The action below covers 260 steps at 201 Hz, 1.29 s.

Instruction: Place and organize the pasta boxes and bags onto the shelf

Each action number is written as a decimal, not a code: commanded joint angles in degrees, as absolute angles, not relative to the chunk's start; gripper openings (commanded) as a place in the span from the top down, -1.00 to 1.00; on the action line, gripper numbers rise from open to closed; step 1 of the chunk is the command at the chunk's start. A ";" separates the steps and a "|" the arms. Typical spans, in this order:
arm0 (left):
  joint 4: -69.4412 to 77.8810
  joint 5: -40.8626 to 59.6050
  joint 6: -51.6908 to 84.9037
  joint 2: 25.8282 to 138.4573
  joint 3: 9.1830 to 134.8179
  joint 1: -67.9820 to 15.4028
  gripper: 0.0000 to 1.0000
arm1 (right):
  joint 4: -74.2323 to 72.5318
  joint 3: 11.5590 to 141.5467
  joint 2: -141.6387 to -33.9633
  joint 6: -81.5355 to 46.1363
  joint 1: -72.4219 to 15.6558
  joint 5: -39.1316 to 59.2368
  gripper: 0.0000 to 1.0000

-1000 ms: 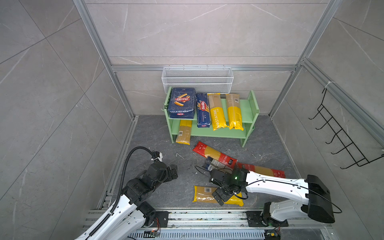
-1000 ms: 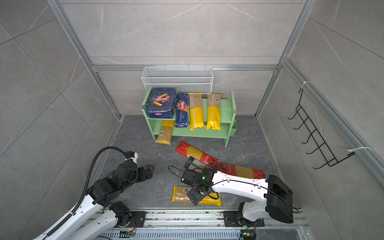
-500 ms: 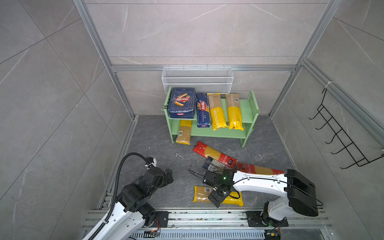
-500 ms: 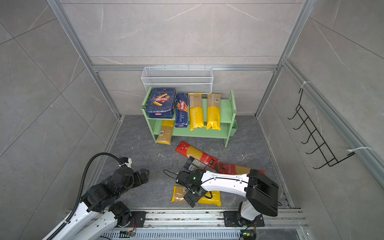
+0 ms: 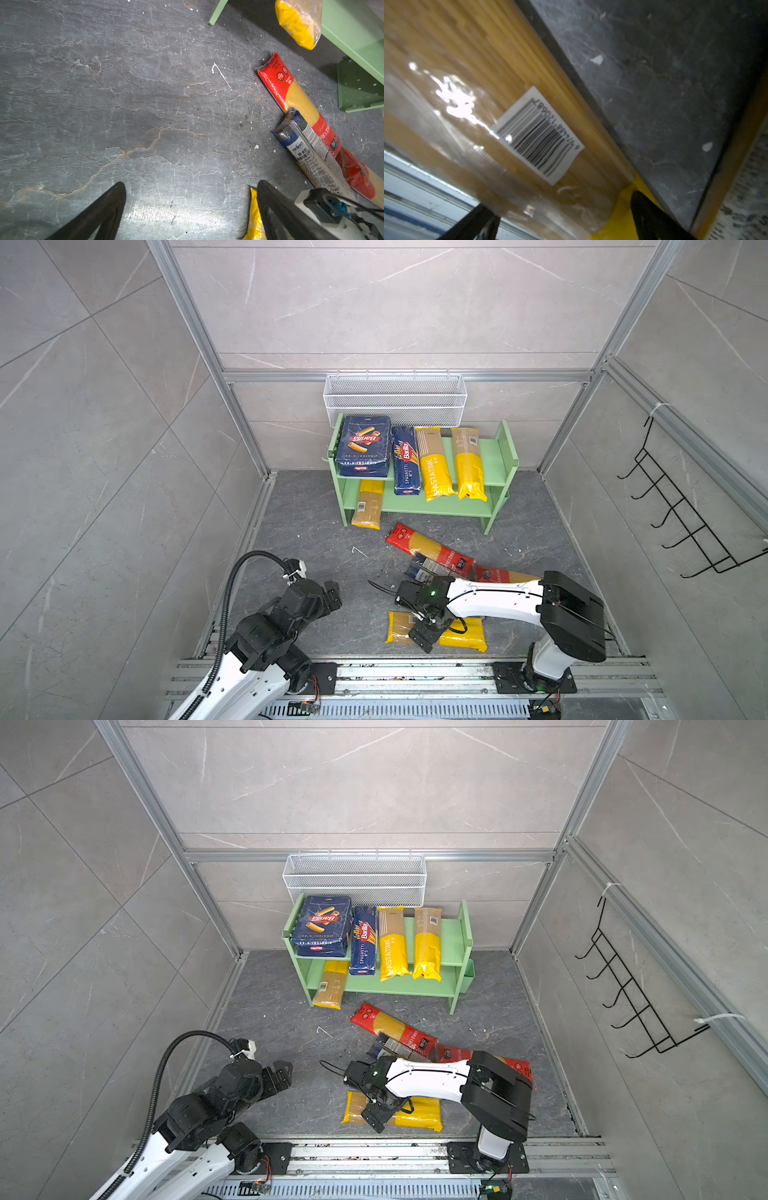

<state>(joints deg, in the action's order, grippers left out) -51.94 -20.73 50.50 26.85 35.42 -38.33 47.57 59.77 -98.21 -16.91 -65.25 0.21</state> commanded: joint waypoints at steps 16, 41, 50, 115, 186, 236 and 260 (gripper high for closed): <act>-54.19 -23.95 51.87 25.32 38.35 -38.44 -0.99 | 40.34 63.45 -102.22 -16.35 -62.74 5.57 -0.06; -54.66 -24.35 52.25 24.90 38.54 -38.50 -0.99 | 40.20 66.84 -104.97 -15.57 -62.33 7.22 0.11; -54.81 -24.46 52.44 24.63 38.44 -38.49 -0.99 | 40.15 68.44 -106.13 -15.56 -62.25 7.75 0.18; -55.82 -26.01 52.96 22.50 38.92 -38.49 -1.00 | 42.35 83.05 -116.17 -14.14 -60.14 11.37 0.45; -56.43 -26.81 52.52 22.50 40.37 -38.48 -0.99 | 50.79 106.55 -129.28 -9.33 -58.36 8.30 0.46; -56.88 -26.80 52.47 22.47 40.79 -38.49 -0.99 | 54.89 118.30 -135.49 -7.48 -57.20 7.06 0.37; -56.89 -26.81 52.66 22.50 40.79 -38.45 -0.99 | 53.80 117.12 -134.00 -7.90 -57.04 7.83 0.10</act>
<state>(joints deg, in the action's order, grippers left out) -56.21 -25.41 52.27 22.79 38.79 -38.33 52.64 116.27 -134.58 -9.02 -57.28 7.88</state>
